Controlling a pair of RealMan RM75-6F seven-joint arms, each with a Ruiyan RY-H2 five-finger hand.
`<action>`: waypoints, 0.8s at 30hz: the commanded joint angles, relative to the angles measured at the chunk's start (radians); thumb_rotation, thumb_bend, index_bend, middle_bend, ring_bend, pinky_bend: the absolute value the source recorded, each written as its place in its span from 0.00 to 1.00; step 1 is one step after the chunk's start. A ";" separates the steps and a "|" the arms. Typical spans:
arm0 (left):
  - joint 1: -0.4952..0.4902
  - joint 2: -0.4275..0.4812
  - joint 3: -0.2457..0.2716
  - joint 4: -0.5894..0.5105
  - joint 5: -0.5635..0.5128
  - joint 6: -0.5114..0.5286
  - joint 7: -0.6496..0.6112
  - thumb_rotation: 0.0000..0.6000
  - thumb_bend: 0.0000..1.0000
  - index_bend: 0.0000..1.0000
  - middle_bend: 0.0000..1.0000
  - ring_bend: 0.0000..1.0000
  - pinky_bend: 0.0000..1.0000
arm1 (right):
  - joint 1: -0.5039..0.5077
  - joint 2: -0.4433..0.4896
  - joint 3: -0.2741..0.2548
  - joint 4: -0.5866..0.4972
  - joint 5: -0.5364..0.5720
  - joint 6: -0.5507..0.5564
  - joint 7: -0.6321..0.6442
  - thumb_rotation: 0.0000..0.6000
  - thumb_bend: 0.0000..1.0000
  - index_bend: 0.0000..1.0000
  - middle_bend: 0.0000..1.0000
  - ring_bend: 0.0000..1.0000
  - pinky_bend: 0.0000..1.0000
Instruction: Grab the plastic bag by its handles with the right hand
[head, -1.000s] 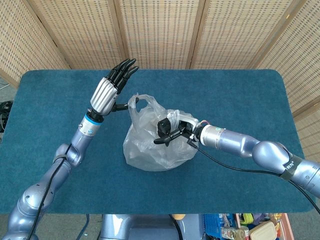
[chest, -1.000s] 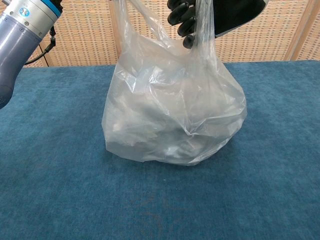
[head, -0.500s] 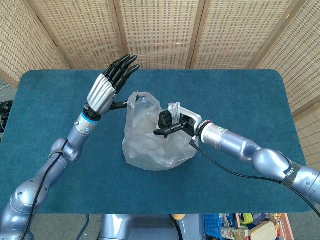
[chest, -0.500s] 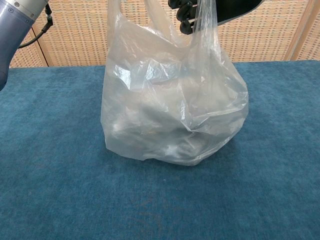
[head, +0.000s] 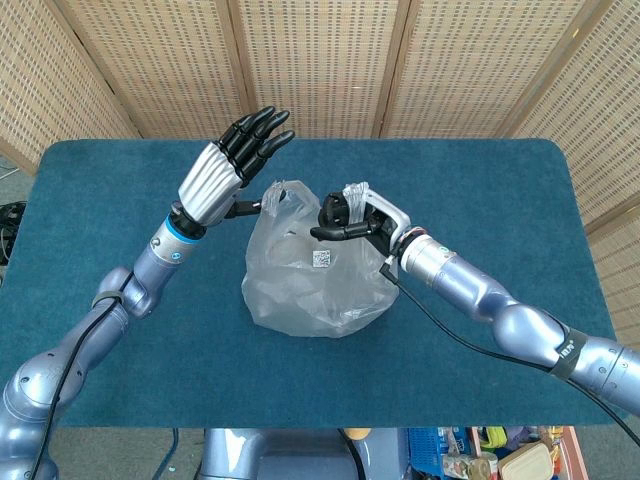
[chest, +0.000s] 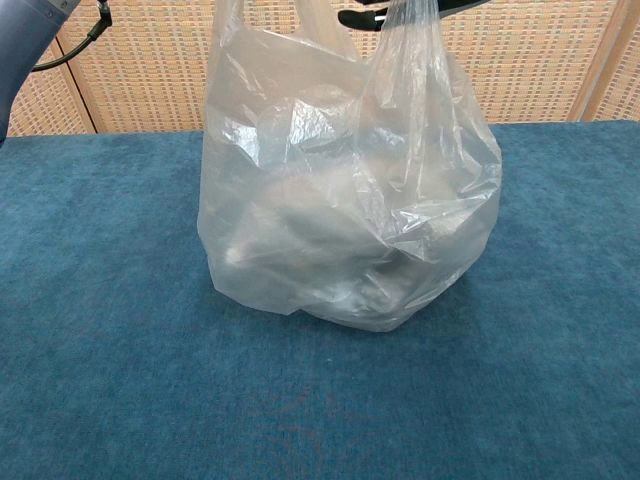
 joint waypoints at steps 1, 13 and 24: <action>-0.008 0.026 0.001 -0.046 0.008 -0.009 0.041 1.00 0.28 0.00 0.00 0.02 0.15 | 0.002 -0.021 -0.003 -0.033 0.024 0.074 0.023 1.00 0.05 0.64 0.63 0.56 0.38; -0.017 0.080 -0.017 -0.168 0.014 -0.023 0.143 1.00 0.28 0.00 0.00 0.02 0.15 | -0.010 -0.032 -0.013 -0.052 0.005 0.059 0.029 1.00 0.06 0.56 0.56 0.46 0.29; -0.011 0.101 -0.020 -0.217 0.018 -0.049 0.175 1.00 0.28 0.00 0.00 0.02 0.15 | -0.021 -0.060 0.003 -0.036 -0.008 0.057 0.048 1.00 0.06 0.52 0.52 0.35 0.22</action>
